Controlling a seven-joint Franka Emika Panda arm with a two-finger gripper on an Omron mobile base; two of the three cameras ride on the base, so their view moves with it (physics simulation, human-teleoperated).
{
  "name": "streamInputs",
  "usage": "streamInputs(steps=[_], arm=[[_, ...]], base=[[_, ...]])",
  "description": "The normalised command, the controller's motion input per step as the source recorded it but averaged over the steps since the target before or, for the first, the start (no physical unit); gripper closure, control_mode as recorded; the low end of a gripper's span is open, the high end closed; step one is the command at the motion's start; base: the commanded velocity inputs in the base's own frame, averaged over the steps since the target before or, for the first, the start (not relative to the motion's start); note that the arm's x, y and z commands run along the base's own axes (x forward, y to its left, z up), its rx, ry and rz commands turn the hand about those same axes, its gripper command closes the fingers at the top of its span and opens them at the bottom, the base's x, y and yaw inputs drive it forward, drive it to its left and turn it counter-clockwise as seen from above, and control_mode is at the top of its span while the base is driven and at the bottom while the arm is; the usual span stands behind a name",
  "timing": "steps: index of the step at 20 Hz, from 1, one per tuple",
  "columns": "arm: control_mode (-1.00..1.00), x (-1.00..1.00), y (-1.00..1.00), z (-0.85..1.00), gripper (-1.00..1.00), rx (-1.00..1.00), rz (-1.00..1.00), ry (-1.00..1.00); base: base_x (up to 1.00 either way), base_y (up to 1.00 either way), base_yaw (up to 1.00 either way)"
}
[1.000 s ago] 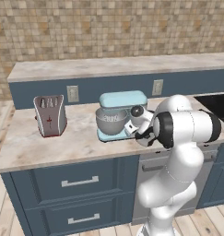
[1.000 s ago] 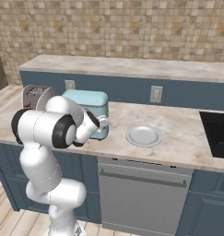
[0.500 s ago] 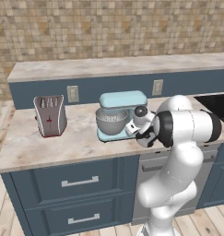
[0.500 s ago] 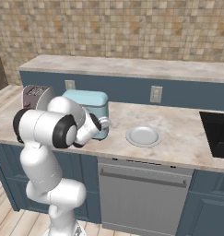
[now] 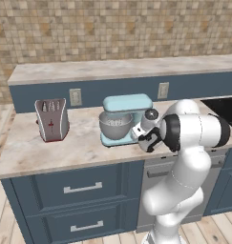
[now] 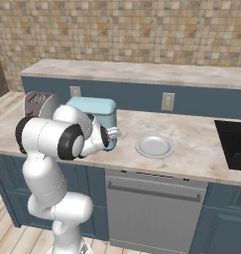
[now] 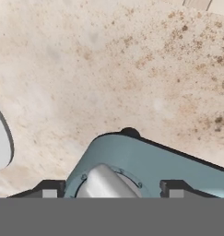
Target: Add butter and sugar cubes to the stand mixer bowl and then turn on the stand mixer to begin making frosting.
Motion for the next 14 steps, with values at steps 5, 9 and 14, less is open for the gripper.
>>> streamInputs(steps=[5, 9, 14], arm=[[-1.0, 0.37, -0.04, 0.09, 1.0, 0.15, 0.0, 0.0], [-1.0, 0.38, -0.06, 0.03, 1.0, 0.15, 0.0, 0.02], [-1.0, 0.48, -0.03, 0.03, 1.0, 0.18, 0.0, 0.11]], base=[[0.0, 0.0, 0.0], [0.0, 0.0, 0.0], [0.0, 0.0, 0.0]])
